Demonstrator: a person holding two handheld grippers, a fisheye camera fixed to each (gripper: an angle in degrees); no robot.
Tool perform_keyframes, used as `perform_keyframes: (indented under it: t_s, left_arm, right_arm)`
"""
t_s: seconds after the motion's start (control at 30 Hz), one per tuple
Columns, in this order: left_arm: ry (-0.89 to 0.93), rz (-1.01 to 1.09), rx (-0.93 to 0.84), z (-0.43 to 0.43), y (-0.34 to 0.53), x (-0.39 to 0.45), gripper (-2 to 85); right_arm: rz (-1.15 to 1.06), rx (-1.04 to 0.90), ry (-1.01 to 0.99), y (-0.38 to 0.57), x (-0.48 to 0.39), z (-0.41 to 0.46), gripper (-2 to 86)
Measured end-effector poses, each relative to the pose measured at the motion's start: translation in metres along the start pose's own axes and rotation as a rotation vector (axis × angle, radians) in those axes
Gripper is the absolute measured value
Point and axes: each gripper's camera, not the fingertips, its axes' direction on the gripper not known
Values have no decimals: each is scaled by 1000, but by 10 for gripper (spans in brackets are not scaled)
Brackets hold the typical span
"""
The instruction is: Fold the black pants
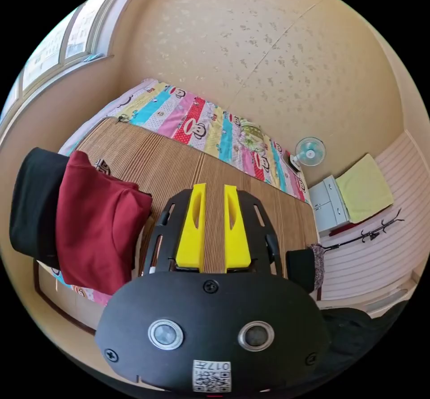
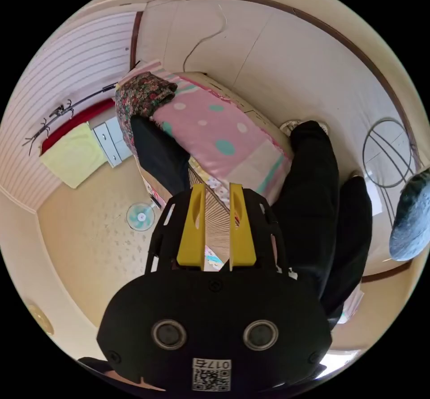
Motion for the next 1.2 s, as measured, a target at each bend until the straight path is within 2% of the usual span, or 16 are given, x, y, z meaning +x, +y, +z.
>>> perform_keyframes:
  t_s: [0.1, 0.17, 0.27, 0.3, 0.37, 0.4, 0.57, 0.67, 0.77, 0.83, 0.9, 0.97, 1.07, 1.13, 1.17, 1.2]
  left_arm:
    - [164, 135, -10, 14, 12, 67, 40]
    - [247, 265, -41, 23, 27, 120, 30]
    - [300, 383, -65, 34, 51, 172, 46]
    - [337, 403, -63, 37, 56, 180, 51]
    - [538, 435, -107, 58, 79, 208, 62]
    - [563, 439, -132, 65, 84, 216, 64]
    - [444, 564, -255, 116, 126, 288, 81]
    - [593, 595, -237, 127, 135, 308, 98]
    - [631, 516, -207, 135, 141, 306, 99]
    - [620, 485, -203, 140, 145, 299, 99]
    - [600, 454, -186, 142, 150, 290, 99]
    - [569, 409, -148, 140, 158, 277, 98]
    - [527, 369, -130, 145, 165, 266, 97]
    - [509, 367, -138, 154, 168, 264, 95]
    - [502, 367, -156, 164, 169, 264, 94]
    - [502, 365, -166, 170, 169, 264, 94]
  right_arm:
    - [-15, -9, -65, 1, -32, 31, 85]
    - [-92, -57, -36, -4, -74, 58, 90]
    - [-265, -150, 127, -12, -156, 107, 106]
    - [-337, -202, 253, -13, -189, 131, 117]
    - [-459, -260, 433, -11, -231, 165, 133]
    - [-519, -270, 535, -8, -253, 183, 138]
    - [-607, -258, 765, -3, -295, 229, 144]
    - [-720, -354, 792, 12, -315, 266, 140]
    - [-736, -400, 931, 20, -323, 300, 104]
    - [-753, -344, 962, 38, -345, 316, 48]
    - [-936, -186, 1007, 87, -376, 324, 38]
    - [-1131, -97, 985, 147, -404, 336, 33]
    - [-1422, -154, 819, 248, -457, 371, 29]
    - [-1709, -324, 712, 331, -484, 420, 30]
    - [-1763, -383, 678, 348, -487, 432, 30]
    - [-1832, -545, 598, 376, -489, 455, 31]
